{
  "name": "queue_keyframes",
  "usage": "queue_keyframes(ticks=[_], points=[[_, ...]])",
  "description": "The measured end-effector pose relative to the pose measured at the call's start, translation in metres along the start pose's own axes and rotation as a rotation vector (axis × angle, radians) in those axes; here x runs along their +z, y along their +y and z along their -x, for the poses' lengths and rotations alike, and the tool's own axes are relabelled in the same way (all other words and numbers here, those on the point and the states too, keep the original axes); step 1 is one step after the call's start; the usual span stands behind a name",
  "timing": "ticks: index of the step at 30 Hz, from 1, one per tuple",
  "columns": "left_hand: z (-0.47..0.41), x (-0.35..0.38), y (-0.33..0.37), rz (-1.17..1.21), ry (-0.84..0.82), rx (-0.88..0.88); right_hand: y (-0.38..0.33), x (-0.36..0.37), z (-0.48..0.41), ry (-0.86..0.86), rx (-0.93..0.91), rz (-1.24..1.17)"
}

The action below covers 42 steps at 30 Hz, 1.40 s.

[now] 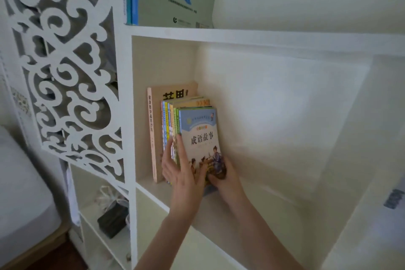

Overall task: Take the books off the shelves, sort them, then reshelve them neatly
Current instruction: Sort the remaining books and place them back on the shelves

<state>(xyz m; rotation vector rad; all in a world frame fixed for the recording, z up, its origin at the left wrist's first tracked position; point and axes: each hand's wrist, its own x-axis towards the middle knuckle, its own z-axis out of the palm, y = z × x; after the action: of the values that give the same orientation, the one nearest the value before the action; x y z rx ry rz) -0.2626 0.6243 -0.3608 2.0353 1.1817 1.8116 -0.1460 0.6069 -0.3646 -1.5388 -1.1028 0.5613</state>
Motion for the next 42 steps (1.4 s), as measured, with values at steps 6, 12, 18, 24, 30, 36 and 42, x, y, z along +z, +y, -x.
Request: queue_keyframes(ticks=[6, 12, 18, 24, 30, 36, 42], points=[[0.014, 0.012, -0.025, -0.043, -0.084, 0.128, -0.006, -0.001, -0.005, 0.069, 0.139, 0.398], [0.013, 0.022, -0.025, -0.192, -0.065, 0.051, -0.006, 0.01, 0.002, 0.056, 0.004, 0.251], [0.011, 0.009, -0.014, -0.321, -0.165, -0.023, -0.027, -0.003, 0.027, 0.023, -0.016, 0.058], [0.045, -0.027, 0.037, 0.012, -0.093, -0.024, -0.042, -0.036, 0.092, -0.041, 0.103, 0.092], [0.123, -0.091, 0.156, 0.53, -0.373, -0.034, -0.052, -0.098, 0.213, -0.143, 0.059, -0.005], [0.235, -0.083, 0.236, 0.707, -0.773, -0.015, -0.008, -0.211, 0.351, 0.138, 0.198, 0.089], [0.381, -0.036, 0.299, 0.695, -1.641, -0.158, 0.101, -0.31, 0.518, 0.408, 0.61, 0.285]])
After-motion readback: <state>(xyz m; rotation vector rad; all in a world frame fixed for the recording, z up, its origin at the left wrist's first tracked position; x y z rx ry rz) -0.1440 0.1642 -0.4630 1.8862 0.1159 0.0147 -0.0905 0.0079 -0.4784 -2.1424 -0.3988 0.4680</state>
